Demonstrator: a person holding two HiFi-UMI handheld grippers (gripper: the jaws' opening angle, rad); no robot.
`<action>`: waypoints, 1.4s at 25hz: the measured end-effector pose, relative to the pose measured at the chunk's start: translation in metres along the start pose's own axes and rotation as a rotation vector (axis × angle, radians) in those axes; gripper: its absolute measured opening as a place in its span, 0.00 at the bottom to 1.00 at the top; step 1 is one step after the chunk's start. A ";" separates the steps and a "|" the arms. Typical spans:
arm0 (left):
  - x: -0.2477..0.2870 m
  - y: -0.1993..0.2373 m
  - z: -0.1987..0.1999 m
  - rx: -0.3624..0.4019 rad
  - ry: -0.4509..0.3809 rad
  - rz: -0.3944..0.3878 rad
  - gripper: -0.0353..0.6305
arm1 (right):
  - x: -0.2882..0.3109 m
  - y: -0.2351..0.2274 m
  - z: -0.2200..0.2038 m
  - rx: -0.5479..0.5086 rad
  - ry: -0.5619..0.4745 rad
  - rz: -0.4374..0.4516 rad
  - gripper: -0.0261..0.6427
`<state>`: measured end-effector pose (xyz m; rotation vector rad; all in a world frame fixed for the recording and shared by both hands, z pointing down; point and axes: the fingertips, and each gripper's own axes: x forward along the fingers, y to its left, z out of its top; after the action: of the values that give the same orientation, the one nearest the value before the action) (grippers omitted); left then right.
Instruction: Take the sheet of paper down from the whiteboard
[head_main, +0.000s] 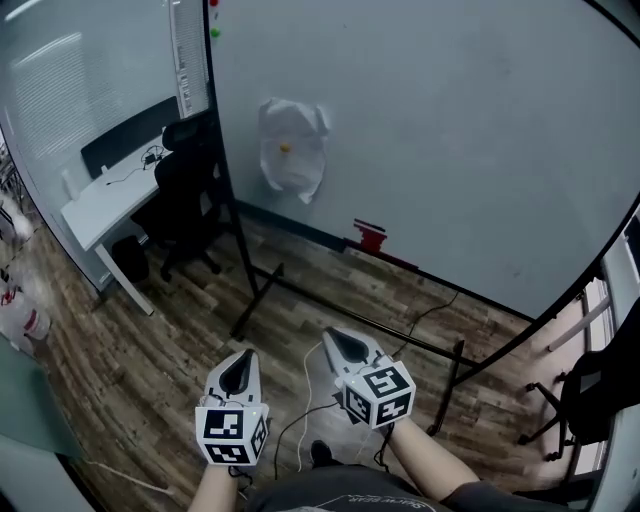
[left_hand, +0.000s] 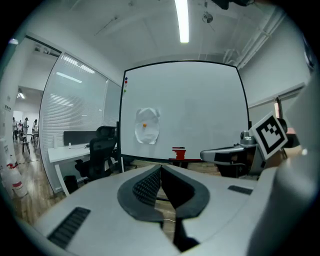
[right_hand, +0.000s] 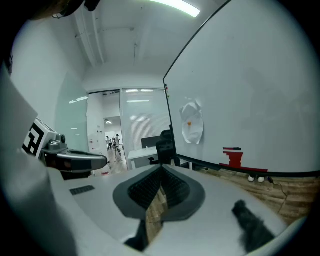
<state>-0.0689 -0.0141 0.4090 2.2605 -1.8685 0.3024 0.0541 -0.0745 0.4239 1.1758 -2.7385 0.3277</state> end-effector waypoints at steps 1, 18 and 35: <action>0.010 0.000 0.004 0.004 -0.003 0.004 0.08 | 0.006 -0.010 0.003 -0.002 -0.002 0.002 0.07; 0.096 0.018 0.026 0.014 -0.014 0.019 0.08 | 0.069 -0.078 0.014 0.037 -0.006 0.003 0.07; 0.261 0.112 0.080 0.045 -0.030 -0.169 0.08 | 0.211 -0.150 0.057 0.087 -0.026 -0.200 0.07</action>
<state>-0.1283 -0.3029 0.4066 2.4465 -1.6862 0.2880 0.0165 -0.3365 0.4356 1.4714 -2.6221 0.4121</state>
